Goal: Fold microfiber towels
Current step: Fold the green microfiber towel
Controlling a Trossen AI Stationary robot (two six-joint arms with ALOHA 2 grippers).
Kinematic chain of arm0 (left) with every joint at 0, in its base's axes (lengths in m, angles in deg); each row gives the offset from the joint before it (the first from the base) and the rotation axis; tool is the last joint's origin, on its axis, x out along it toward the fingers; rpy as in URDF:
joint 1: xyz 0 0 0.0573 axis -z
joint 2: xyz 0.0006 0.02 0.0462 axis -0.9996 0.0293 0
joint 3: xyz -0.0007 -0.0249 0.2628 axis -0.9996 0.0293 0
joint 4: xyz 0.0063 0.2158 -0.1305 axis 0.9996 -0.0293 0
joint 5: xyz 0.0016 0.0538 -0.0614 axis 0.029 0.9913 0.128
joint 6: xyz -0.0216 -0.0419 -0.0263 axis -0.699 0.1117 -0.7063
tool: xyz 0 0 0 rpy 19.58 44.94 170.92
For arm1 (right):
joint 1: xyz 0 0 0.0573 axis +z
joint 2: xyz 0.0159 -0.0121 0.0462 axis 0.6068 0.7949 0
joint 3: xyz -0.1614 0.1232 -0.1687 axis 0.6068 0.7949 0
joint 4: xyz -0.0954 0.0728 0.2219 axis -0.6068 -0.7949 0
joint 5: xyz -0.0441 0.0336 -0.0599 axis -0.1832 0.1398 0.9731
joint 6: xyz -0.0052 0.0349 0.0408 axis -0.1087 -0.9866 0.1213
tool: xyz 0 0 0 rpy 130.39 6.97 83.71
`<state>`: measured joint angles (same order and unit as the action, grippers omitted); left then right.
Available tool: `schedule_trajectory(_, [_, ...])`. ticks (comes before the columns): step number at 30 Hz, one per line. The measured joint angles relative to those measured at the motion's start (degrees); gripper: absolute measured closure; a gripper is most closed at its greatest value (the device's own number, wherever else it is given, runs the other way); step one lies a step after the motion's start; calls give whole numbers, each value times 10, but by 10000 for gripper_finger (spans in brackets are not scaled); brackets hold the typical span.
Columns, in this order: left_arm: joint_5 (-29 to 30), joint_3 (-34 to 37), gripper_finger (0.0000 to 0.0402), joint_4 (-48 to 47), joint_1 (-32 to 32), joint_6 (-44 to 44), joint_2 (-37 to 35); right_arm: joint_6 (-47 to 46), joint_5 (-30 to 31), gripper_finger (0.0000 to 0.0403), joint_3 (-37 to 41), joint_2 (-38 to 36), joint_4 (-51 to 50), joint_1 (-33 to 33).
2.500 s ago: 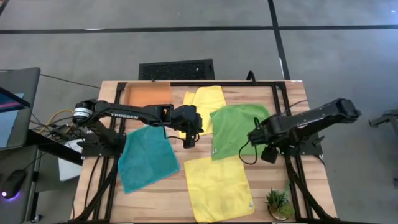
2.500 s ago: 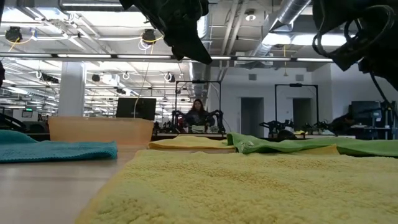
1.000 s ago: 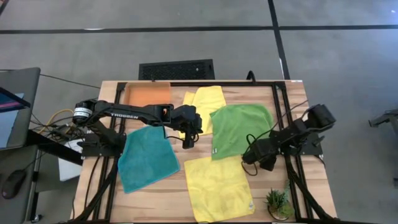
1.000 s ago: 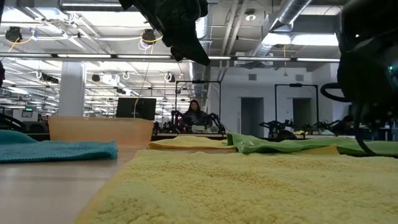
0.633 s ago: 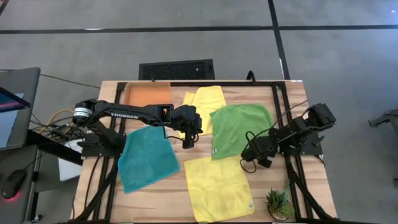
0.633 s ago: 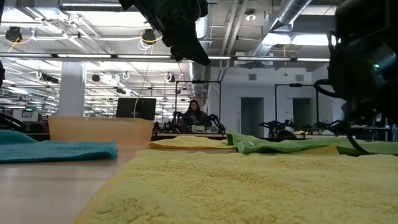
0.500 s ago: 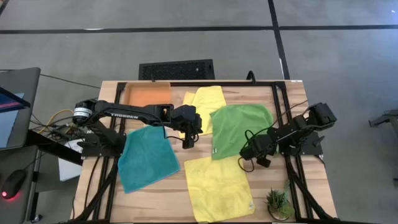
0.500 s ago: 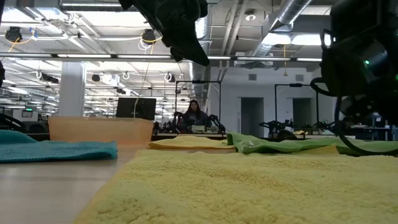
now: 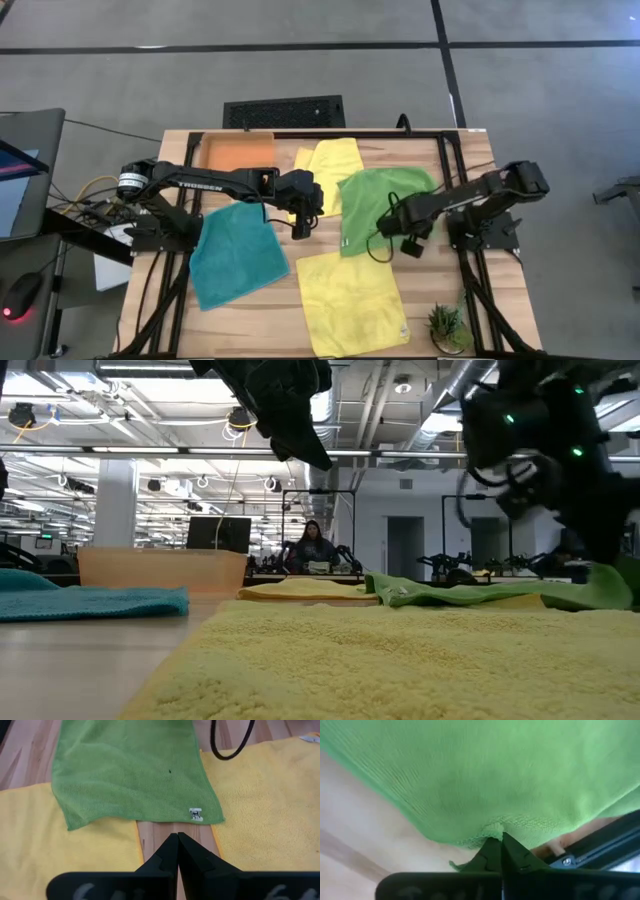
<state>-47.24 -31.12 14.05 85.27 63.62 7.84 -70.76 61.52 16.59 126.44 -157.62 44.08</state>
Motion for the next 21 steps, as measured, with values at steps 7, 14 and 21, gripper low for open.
schedule_trajectory(7, [4, 0, 401, 3, 0, -6, 3, 20, 14, 397, -39, -68, 4, -58])
schedule_trajectory(14, [21, 1, 401, 15, 2, -78, 5, 86, 25, 397, -78, -91, 3, -109])
schedule_trajectory(21, [20, 1, 347, 42, 5, -148, 19, 181, 33, 398, -133, -93, 2, -152])
